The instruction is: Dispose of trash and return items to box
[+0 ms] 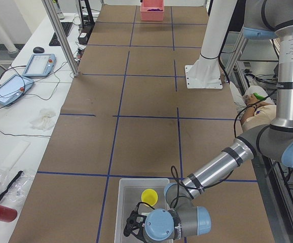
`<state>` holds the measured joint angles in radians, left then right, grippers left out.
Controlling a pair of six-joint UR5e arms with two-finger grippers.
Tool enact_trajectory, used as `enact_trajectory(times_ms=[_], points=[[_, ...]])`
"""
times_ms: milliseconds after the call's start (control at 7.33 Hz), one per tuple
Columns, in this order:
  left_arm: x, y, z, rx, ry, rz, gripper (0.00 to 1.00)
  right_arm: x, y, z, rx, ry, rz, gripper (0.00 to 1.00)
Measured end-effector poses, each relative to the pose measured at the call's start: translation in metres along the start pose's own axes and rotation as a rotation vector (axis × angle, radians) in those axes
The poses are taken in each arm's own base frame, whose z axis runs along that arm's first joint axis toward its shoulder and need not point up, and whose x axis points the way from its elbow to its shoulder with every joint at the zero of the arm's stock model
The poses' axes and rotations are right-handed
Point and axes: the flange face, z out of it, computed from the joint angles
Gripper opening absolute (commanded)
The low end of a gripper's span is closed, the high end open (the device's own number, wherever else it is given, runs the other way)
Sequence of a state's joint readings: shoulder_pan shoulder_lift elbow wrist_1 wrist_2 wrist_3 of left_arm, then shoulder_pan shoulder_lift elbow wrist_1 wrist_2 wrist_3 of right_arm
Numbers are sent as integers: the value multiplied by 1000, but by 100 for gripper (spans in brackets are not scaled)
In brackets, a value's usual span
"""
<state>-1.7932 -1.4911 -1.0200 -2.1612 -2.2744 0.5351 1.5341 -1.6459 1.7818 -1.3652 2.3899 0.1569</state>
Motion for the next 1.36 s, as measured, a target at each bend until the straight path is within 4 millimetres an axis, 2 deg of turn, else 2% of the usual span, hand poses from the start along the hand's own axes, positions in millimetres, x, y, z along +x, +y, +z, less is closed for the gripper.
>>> enact_trajectory(times_ms=[136,273,409,545,818,955,1091,1227,1364], points=[[-1,5,5,3,-3,3,66,0,0,0,0,0,0,100],[-2,6,6,9,-7,8,72,0,0,0,1,0,0,100],[-1,-1,1,22,-15,10,72,-1,0,-1,2,0,-2,100],[3,-23,-17,55,-33,-7,72,-2,-1,-2,3,0,-4,100],[31,-92,-84,132,-60,-83,73,-7,-5,-6,5,0,-4,100],[57,-130,-122,153,-60,-126,74,-10,-6,-5,-8,3,2,100],[98,-169,-152,152,-47,-156,76,-14,-8,-1,-24,3,2,100],[155,-213,-176,139,-25,-170,80,-18,-8,3,-38,2,0,100],[213,-249,-188,130,0,-165,81,-23,-9,5,-52,2,2,100]])
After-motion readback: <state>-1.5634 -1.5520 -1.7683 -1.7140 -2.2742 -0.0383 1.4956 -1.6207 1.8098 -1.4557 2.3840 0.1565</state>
